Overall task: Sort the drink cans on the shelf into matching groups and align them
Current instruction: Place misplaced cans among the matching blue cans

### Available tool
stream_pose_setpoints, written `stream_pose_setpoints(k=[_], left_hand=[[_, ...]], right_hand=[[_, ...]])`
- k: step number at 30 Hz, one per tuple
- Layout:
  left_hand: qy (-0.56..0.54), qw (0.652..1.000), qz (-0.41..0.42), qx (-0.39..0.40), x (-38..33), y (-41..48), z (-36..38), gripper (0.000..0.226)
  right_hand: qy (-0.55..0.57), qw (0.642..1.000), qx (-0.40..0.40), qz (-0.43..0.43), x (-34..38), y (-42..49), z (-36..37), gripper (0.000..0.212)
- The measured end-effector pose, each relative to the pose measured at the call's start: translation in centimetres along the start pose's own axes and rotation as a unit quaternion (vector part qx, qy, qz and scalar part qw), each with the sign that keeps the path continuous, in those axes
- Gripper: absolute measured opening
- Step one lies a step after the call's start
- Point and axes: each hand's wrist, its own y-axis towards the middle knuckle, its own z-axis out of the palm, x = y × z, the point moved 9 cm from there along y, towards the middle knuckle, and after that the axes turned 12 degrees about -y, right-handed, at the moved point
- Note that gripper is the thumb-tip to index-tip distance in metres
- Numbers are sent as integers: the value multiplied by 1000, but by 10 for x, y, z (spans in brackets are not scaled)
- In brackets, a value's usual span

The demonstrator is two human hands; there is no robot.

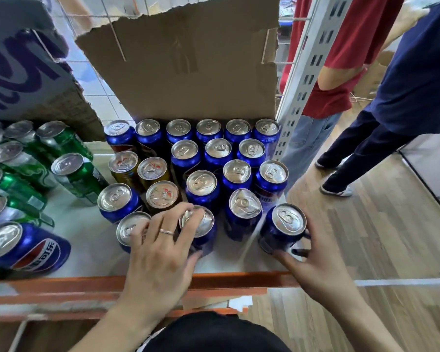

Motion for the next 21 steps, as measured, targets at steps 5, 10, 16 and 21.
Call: stream_pose_setpoints(k=[5, 10, 16, 21], left_hand=[[22, 1000, -3, -13, -1, 8, 0, 86], [29, 999, -4, -29, -1, 10, -1, 80], [12, 998, -40, -45, -1, 18, 0, 78], [-3, 998, -48, -46, -2, 18, 4, 72]], right_hand=[[-14, 998, -52, -10, 1, 13, 0, 75], [-13, 997, -71, -17, 3, 26, 2, 69], [-7, 997, -80, 13, -3, 25, 7, 73], [21, 996, -81, 29, -3, 24, 12, 77]])
